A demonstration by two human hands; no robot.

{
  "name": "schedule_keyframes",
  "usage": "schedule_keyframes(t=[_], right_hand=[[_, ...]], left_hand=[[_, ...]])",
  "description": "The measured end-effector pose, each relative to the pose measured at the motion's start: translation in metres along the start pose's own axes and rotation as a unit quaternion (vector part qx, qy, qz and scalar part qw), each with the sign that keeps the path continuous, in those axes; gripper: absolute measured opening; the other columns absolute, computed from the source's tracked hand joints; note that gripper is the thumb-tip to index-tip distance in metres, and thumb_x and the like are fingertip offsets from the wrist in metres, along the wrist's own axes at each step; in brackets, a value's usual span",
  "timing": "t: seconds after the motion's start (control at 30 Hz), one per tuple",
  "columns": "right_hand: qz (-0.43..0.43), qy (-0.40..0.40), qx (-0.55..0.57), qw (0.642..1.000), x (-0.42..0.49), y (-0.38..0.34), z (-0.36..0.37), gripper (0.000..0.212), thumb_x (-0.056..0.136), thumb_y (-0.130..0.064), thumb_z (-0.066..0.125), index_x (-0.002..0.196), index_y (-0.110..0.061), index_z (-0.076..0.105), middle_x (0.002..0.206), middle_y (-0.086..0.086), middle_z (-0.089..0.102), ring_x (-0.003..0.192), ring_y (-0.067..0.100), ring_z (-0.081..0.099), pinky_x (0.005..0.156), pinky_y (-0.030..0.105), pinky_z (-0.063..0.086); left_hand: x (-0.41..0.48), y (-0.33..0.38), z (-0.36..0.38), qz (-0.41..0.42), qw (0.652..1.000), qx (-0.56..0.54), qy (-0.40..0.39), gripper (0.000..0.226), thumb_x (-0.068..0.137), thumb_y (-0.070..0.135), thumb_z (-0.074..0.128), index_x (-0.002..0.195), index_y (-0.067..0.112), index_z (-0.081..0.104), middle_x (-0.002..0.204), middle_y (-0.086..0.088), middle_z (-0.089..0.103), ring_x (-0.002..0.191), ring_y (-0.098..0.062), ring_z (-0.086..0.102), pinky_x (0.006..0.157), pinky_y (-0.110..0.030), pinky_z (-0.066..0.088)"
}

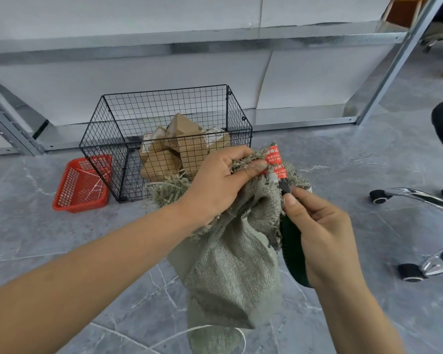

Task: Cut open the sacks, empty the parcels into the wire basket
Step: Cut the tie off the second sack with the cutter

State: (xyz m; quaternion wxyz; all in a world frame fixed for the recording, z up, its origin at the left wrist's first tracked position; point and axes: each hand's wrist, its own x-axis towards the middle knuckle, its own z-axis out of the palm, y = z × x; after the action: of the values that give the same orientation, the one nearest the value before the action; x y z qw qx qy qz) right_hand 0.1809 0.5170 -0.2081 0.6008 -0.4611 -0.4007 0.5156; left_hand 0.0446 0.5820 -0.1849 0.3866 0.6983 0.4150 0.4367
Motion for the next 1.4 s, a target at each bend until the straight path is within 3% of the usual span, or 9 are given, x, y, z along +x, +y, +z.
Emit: schedule_keyframes(t=[0.2, 0.33, 0.4, 0.47, 0.57, 0.73, 0.8, 0.97, 1.4], right_hand=[[0.027, -0.086, -0.064, 0.994, -0.006, -0.016, -0.026, 0.022, 0.063, -0.042, 0.073, 0.076, -0.025, 0.077, 0.055, 0.009, 0.065, 0.042, 0.016, 0.055, 0.043, 0.021, 0.046], [-0.045, -0.071, -0.184, 0.979, 0.003, -0.022, -0.035, 0.031, 0.083, -0.007, 0.060, 0.066, -0.030, 0.072, 0.057, 0.006, 0.068, 0.040, 0.012, 0.054, 0.047, 0.020, 0.049], [-0.022, -0.105, -0.140, 0.984, 0.000, -0.027, -0.037, 0.010, 0.076, -0.028, 0.071, 0.068, -0.027, 0.075, 0.058, 0.009, 0.067, 0.041, 0.013, 0.054, 0.046, 0.020, 0.049], [0.020, -0.137, -0.109, 0.984, -0.001, -0.024, -0.042, 0.041, 0.050, -0.059, 0.078, 0.077, -0.027, 0.077, 0.060, 0.011, 0.067, 0.043, 0.014, 0.054, 0.047, 0.021, 0.048], [-0.013, -0.142, -0.170, 0.975, -0.004, -0.020, -0.043, 0.008, 0.075, -0.029, 0.072, 0.069, -0.024, 0.076, 0.059, 0.009, 0.067, 0.043, 0.012, 0.054, 0.048, 0.020, 0.048], [-0.009, 0.043, -0.167, 0.985, 0.013, -0.064, -0.124, 0.015, 0.083, -0.029, 0.061, 0.085, -0.015, 0.067, 0.067, 0.006, 0.065, 0.070, 0.033, 0.063, 0.059, 0.042, 0.053], [-0.046, 0.108, -0.206, 0.971, 0.027, -0.074, -0.158, 0.034, 0.078, -0.050, 0.063, 0.096, -0.021, 0.067, 0.072, 0.002, 0.068, 0.072, 0.031, 0.066, 0.062, 0.046, 0.058], [-0.049, -0.043, -0.250, 0.966, 0.029, -0.057, -0.087, 0.018, 0.072, -0.044, 0.059, 0.078, -0.031, 0.072, 0.066, -0.008, 0.072, 0.049, 0.005, 0.062, 0.053, 0.013, 0.053], [-0.006, -0.069, -0.247, 0.967, 0.036, -0.028, -0.036, 0.015, 0.091, -0.009, 0.052, 0.089, -0.019, 0.064, 0.063, -0.004, 0.071, 0.049, 0.007, 0.060, 0.052, 0.019, 0.050]], left_hand=[[0.004, 0.004, -0.028, 0.101, 0.958, 0.241, -0.118, 0.016, 0.082, 0.025, 0.064, 0.090, 0.012, 0.070, 0.072, 0.017, 0.064, 0.061, -0.003, 0.058, 0.067, -0.008, 0.043], [0.010, 0.000, -0.029, 0.135, 0.940, 0.294, -0.107, 0.018, 0.082, 0.017, 0.066, 0.099, 0.012, 0.070, 0.086, 0.014, 0.064, 0.068, 0.017, 0.053, 0.074, 0.002, 0.038], [0.009, -0.002, -0.027, 0.120, 0.943, 0.285, -0.122, 0.019, 0.082, 0.024, 0.064, 0.097, 0.014, 0.070, 0.086, 0.005, 0.071, 0.072, 0.003, 0.058, 0.076, -0.007, 0.043], [0.006, 0.002, -0.026, 0.062, 0.954, 0.252, -0.152, 0.030, 0.080, 0.040, 0.056, 0.096, 0.019, 0.069, 0.082, 0.002, 0.073, 0.069, -0.012, 0.064, 0.078, -0.024, 0.051], [0.011, 0.009, -0.024, 0.058, 0.943, 0.275, -0.176, 0.028, 0.080, 0.038, 0.058, 0.096, 0.018, 0.070, 0.084, 0.000, 0.073, 0.068, -0.019, 0.065, 0.072, -0.026, 0.050], [0.007, -0.011, -0.066, 0.000, 0.883, 0.448, -0.141, 0.026, 0.085, 0.010, 0.057, 0.109, 0.016, 0.066, 0.105, 0.007, 0.065, 0.091, -0.011, 0.061, 0.095, -0.020, 0.040], [0.006, -0.018, -0.073, -0.010, 0.913, 0.399, -0.080, 0.029, 0.084, 0.011, 0.061, 0.112, 0.013, 0.065, 0.114, -0.003, 0.067, 0.104, -0.013, 0.061, 0.095, -0.017, 0.035], [0.005, -0.016, -0.036, -0.040, 0.958, 0.276, -0.058, 0.041, 0.086, 0.029, 0.060, 0.124, 0.015, 0.056, 0.128, 0.001, 0.057, 0.105, 0.004, 0.038, 0.083, 0.002, 0.020], [0.006, -0.014, -0.015, -0.028, 0.982, 0.165, -0.083, 0.076, 0.079, 0.019, 0.071, 0.139, 0.036, 0.028, 0.147, 0.014, 0.032, 0.120, 0.003, 0.031, 0.106, -0.024, 0.024]])
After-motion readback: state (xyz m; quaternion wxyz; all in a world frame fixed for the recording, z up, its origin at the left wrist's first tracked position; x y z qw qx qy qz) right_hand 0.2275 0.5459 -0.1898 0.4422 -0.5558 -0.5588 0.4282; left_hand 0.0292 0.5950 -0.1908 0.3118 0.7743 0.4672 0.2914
